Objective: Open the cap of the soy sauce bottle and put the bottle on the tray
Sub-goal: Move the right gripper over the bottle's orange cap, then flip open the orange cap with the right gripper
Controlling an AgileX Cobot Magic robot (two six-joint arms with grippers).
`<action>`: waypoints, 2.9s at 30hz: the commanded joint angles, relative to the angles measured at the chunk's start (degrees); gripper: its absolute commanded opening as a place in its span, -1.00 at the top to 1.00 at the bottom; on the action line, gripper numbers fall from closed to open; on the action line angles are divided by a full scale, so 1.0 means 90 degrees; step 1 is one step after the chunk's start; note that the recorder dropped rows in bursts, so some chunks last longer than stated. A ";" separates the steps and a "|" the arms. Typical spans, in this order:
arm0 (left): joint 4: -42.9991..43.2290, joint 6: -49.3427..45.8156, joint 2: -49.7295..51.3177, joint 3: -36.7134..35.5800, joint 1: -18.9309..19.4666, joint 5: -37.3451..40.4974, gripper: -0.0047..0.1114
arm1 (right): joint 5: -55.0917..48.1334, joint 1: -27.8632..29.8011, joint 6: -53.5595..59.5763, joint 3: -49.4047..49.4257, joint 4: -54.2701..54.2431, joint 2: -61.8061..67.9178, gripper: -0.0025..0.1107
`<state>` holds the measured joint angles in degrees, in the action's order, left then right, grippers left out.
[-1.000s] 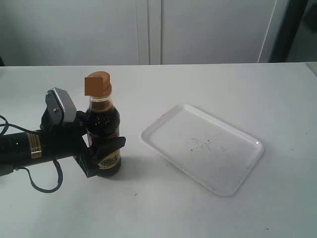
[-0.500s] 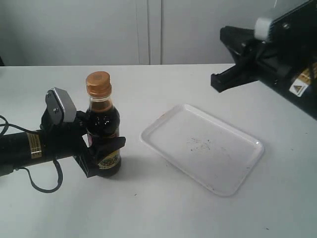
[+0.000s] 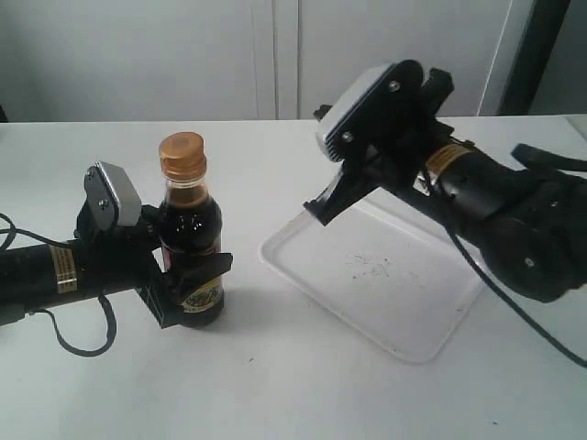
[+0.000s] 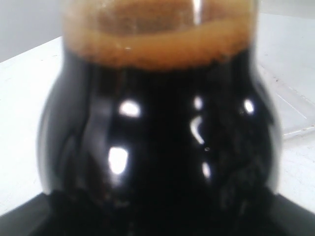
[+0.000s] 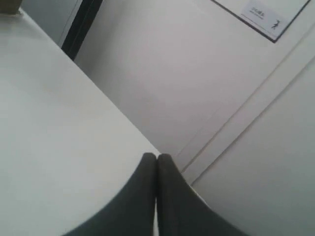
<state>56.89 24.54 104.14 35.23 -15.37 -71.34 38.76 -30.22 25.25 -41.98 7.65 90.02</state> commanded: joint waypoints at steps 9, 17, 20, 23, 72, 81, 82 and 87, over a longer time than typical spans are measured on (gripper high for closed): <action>0.0107 -0.0020 -0.0021 -0.0047 -0.0007 0.0153 0.92 | -0.0850 -0.0935 0.2361 -0.0844 -0.1675 0.0707 0.96; 0.0107 -0.0020 -0.0021 -0.0047 -0.0007 0.0153 0.92 | -0.0889 -0.1329 0.2634 -0.1208 -0.1750 0.0874 0.96; 0.0107 -0.0020 -0.0021 -0.0047 -0.0007 0.0153 0.92 | -0.0928 -0.1453 0.2740 -0.1408 -0.1918 0.1010 0.96; 0.0107 -0.0020 -0.0021 -0.0047 -0.0007 0.0153 0.92 | -0.0944 -0.1565 0.3365 -0.1555 -0.2329 0.1156 0.96; 0.0056 -0.0022 -0.0021 -0.0047 -0.0007 0.0153 0.92 | -0.1267 -0.2136 0.3977 -0.1869 -0.3042 0.0901 0.96; 0.0038 -0.0022 -0.0021 -0.0047 -0.0007 0.0153 0.92 | -0.1013 -0.2697 0.4172 -0.1869 -0.2964 0.0475 0.96; 0.0028 -0.0022 -0.0021 -0.0047 -0.0007 0.0153 0.92 | -0.1173 -0.2852 0.4172 -0.1869 -0.2964 0.0351 0.96; 0.0013 -0.0036 -0.0021 -0.0047 -0.0007 0.0153 0.92 | -0.1257 -0.2720 0.4138 -0.1869 -0.3849 0.0286 0.96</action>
<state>56.79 24.76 104.14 35.20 -15.37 -71.48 27.48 -55.97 62.52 -58.64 -23.18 93.10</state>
